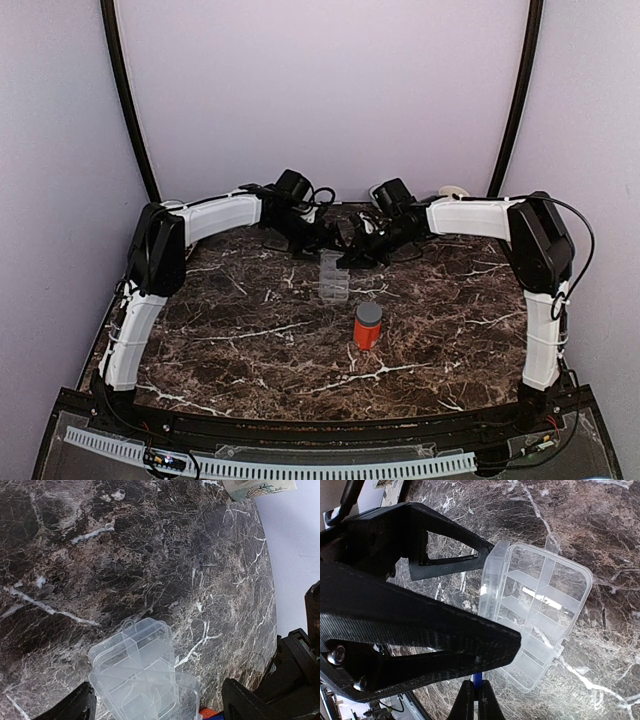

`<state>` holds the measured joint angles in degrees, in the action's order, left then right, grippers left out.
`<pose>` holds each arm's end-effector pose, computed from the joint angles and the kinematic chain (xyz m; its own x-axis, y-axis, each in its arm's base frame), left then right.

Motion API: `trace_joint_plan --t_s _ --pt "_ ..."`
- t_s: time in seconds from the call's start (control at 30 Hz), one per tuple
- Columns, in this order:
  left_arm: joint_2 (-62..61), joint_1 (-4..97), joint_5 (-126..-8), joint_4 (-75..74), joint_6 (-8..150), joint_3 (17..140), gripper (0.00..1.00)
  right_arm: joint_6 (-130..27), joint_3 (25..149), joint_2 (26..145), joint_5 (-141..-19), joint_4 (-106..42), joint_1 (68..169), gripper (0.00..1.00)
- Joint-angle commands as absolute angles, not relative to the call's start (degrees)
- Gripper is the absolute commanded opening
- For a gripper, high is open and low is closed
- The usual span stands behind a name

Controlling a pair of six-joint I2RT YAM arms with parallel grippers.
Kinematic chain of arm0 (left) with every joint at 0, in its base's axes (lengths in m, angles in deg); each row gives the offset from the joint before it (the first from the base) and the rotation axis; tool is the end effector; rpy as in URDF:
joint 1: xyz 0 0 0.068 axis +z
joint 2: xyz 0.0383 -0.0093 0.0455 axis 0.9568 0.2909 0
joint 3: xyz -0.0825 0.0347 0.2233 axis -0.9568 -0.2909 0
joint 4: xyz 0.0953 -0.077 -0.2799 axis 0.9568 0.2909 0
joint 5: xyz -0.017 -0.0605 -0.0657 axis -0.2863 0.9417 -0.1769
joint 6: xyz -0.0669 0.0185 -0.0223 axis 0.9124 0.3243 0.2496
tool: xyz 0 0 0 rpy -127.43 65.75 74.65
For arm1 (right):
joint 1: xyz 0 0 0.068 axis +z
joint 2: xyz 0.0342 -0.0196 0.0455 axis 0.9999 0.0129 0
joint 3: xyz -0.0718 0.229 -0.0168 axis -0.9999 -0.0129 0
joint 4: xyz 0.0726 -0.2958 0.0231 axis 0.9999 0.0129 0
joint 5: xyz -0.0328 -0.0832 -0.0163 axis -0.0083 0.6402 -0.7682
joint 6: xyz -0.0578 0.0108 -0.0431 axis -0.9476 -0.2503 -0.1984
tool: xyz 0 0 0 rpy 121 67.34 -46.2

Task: Sort the pills into containers
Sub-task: Open the lid of the pill container.

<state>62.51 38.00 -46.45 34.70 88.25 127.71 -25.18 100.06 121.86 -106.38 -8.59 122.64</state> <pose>0.4506 -0.3523 0.1455 -0.9081 0.1280 -0.3988 0.3734 0.6786 -0.6325 0.3868 0.2959 0.1298 -0.9609 -0.0966 -0.2596 -0.2571 0.6600 0.7060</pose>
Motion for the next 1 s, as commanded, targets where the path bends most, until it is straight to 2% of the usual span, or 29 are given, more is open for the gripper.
trace_joint_plan --t_s 0.0,0.57,0.97 --pt "62.4 38.1 -48.6 40.7 85.8 130.4 0.90 -26.7 102.5 123.2 -105.8 -8.0 123.5 0.00" --pt "65.0 35.3 -54.4 50.4 81.5 136.4 0.83 -27.0 103.9 124.2 -106.0 -7.1 123.8 0.00" --pt "64.9 35.3 -56.1 51.1 80.9 136.6 0.75 -27.1 103.0 124.1 -106.1 -7.4 123.7 0.00"
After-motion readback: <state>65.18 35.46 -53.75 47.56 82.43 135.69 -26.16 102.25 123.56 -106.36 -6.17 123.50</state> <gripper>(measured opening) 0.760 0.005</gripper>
